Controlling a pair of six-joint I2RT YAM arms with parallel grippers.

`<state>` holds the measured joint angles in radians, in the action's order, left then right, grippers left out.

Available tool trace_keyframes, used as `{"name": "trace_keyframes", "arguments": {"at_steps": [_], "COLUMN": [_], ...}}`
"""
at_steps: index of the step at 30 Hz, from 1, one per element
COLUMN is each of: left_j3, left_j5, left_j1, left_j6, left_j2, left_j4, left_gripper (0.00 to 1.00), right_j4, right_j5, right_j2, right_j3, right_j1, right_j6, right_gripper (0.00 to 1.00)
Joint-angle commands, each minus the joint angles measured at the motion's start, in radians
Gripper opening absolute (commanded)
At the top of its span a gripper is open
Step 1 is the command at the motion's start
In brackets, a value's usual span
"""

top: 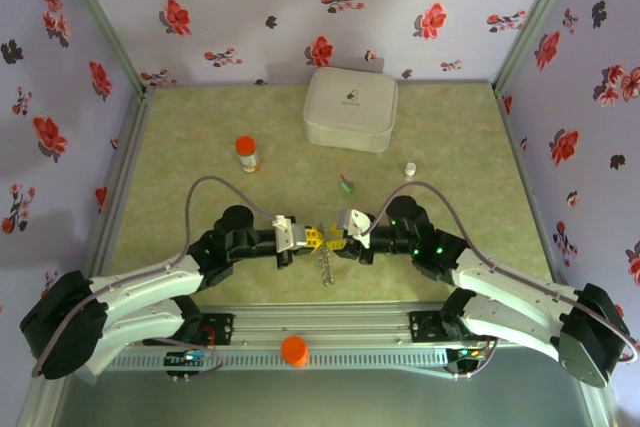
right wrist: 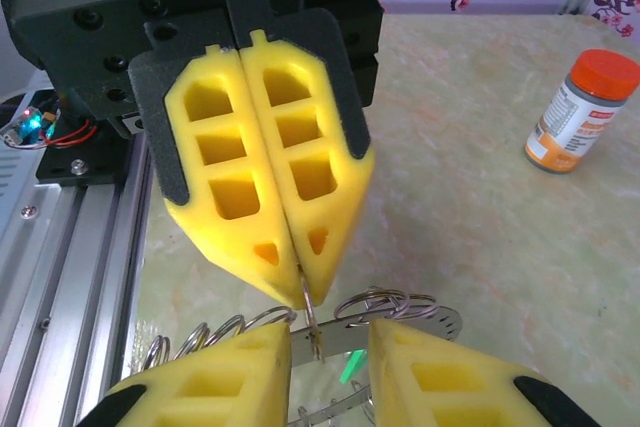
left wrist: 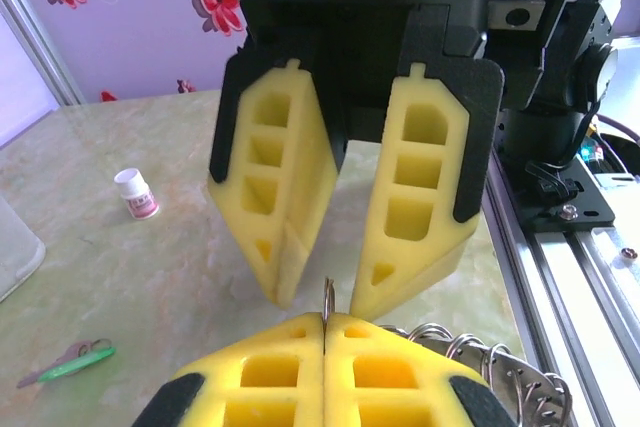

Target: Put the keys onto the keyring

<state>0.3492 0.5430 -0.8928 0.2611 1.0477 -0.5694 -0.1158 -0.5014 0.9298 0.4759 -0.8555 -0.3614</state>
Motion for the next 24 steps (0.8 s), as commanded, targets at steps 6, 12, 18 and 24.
{"name": "trace_keyframes", "arguments": {"at_steps": [6,12,18,24], "left_j3": [-0.008,-0.002,0.005,-0.023], "left_j5": [0.012,0.017,0.002,-0.171], "left_j1": [-0.005,-0.005,-0.005,-0.005], "left_j6": [-0.027,-0.033,-0.026,-0.087], "left_j2": [-0.008,-0.001,-0.003,-0.12], "left_j4": [-0.096,-0.101,-0.074,-0.065], "left_gripper": [0.0,0.0,0.05,0.67], "right_j4": [-0.046,-0.064,-0.053,0.094], "right_j5": [-0.03,-0.039,-0.042,0.069], "right_j2": [0.003,0.021,0.025,-0.052], "right_j3": [0.017,0.026,0.03,0.043], "right_j1": [0.0,0.0,0.002,0.003], "right_j6": [0.017,0.024,0.028,-0.011], "right_gripper": [0.18,0.12,0.0,0.0]}}
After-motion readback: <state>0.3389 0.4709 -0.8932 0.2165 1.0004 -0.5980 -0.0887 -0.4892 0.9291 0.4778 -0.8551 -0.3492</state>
